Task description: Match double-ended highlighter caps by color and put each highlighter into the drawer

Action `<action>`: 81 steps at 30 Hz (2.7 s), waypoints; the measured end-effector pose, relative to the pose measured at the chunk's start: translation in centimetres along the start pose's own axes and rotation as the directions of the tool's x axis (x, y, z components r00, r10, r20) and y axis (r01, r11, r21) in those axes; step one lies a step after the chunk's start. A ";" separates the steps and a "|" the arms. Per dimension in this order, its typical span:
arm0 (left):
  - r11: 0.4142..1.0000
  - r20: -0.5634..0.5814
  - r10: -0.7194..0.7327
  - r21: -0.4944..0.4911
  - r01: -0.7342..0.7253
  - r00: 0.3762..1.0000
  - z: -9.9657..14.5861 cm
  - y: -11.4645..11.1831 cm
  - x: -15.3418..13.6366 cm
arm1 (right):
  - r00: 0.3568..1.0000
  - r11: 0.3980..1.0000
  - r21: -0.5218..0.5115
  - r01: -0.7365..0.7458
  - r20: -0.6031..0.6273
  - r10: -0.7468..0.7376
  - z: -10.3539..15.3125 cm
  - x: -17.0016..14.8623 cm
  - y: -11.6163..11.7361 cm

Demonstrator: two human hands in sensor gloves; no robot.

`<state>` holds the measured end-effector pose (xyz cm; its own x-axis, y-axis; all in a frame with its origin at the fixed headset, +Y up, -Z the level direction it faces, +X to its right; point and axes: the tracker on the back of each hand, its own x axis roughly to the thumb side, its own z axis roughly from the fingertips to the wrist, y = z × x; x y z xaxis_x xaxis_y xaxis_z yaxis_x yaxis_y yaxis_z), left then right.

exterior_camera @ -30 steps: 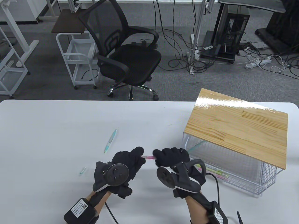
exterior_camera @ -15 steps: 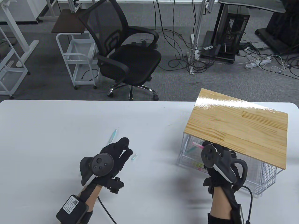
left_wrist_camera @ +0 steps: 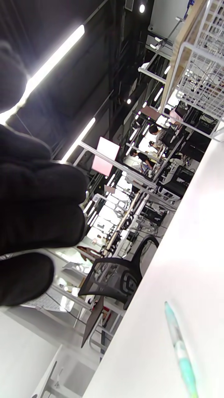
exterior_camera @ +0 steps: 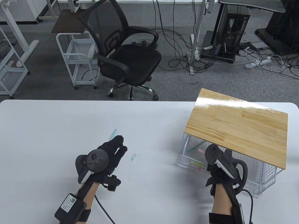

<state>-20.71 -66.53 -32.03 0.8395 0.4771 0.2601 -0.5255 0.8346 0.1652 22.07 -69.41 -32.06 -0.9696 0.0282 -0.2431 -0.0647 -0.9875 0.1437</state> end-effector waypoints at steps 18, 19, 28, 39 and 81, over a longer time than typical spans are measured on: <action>0.991 -0.115 -0.108 -0.091 0.098 0.988 -0.6 -0.4 -2.0 | 0.930 0.979 -0.203 0.028 0.364 0.049 5.9 9.6 -4.8; 0.985 -0.137 -0.147 -0.113 0.132 0.980 -0.8 -0.7 -2.3 | 0.917 0.978 -0.206 0.030 0.394 0.055 6.3 10.4 -4.8; 0.877 -0.399 -0.459 -0.347 0.333 0.794 -6.0 -4.7 -6.0 | 0.862 0.977 -0.201 0.075 0.505 0.038 7.5 12.4 -5.0; 0.715 -0.486 -0.669 -0.628 0.307 0.562 -11.5 -10.3 -9.7 | 0.860 0.967 -0.205 0.153 0.510 -0.028 7.0 11.0 -5.5; 0.930 0.138 -0.357 -0.037 0.365 0.924 1.4 -0.9 6.3 | 0.794 0.980 -0.198 -0.020 0.592 0.136 8.0 15.2 -3.0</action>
<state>-15.17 -64.65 -29.19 0.9440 0.1052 0.3126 -0.1776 0.9608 0.2131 5.59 -64.81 -28.48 -0.9187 -0.0200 0.3945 0.0028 -0.9990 -0.0441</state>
